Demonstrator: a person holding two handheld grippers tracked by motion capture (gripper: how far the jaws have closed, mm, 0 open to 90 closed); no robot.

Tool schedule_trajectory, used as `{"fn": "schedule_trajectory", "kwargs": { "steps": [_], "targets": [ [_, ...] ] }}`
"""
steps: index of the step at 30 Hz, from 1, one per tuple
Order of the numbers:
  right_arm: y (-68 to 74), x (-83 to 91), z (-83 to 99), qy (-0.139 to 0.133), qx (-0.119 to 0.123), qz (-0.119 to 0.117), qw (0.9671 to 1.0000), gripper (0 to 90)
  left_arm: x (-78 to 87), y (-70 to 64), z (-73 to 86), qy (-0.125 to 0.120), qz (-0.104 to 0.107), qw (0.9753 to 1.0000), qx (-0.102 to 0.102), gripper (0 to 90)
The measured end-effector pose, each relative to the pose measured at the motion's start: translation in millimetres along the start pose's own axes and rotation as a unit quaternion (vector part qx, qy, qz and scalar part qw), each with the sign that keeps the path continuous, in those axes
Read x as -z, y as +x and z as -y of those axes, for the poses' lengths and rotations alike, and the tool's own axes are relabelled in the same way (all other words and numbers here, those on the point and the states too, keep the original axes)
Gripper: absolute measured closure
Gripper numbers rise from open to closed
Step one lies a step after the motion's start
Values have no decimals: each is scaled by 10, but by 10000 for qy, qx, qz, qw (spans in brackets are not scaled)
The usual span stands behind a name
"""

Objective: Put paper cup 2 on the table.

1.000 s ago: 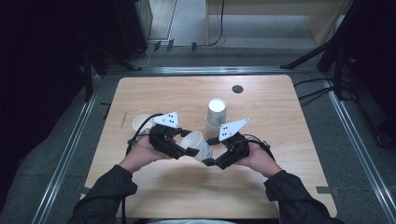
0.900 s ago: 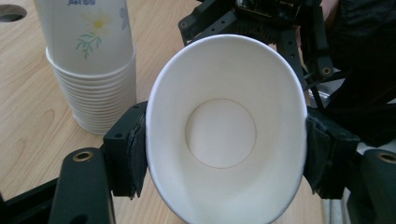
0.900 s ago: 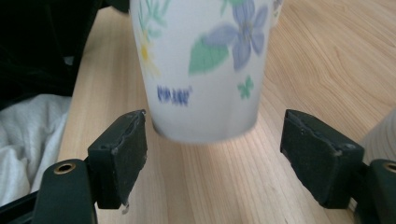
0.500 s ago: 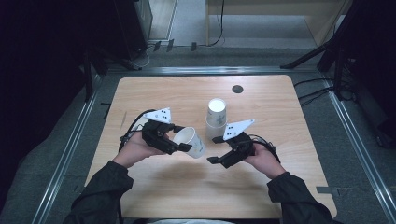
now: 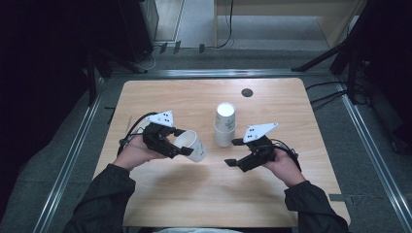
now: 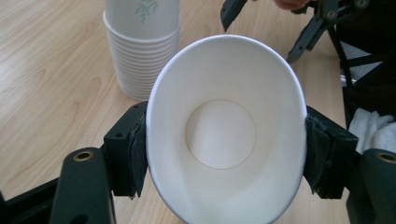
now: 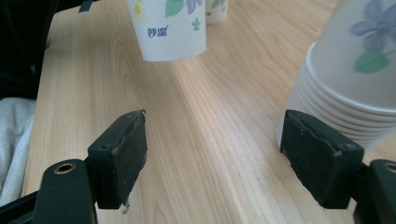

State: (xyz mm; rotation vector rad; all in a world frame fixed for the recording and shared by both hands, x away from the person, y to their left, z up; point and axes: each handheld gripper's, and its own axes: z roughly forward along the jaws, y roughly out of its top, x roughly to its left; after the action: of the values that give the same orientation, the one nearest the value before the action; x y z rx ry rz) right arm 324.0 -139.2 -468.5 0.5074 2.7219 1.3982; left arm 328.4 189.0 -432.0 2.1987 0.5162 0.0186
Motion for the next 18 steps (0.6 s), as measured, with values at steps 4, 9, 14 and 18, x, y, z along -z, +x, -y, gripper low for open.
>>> {"fn": "schedule_trajectory", "kwargs": {
  "steps": [4,9,14,18],
  "targets": [
    [-24,59,4,-82,-40,112,9999,237,36,16,51,66,-84,9999,5,283],
    [-36,124,34,-112,-86,176,9997,238,93,25,93,74,-144,9999,14,282],
    [-62,187,61,-181,-54,239,9995,238,160,27,147,58,-229,9997,66,282],
    [-95,228,79,-183,-89,291,9994,243,217,30,200,74,-290,9995,119,281]
  ]
}}
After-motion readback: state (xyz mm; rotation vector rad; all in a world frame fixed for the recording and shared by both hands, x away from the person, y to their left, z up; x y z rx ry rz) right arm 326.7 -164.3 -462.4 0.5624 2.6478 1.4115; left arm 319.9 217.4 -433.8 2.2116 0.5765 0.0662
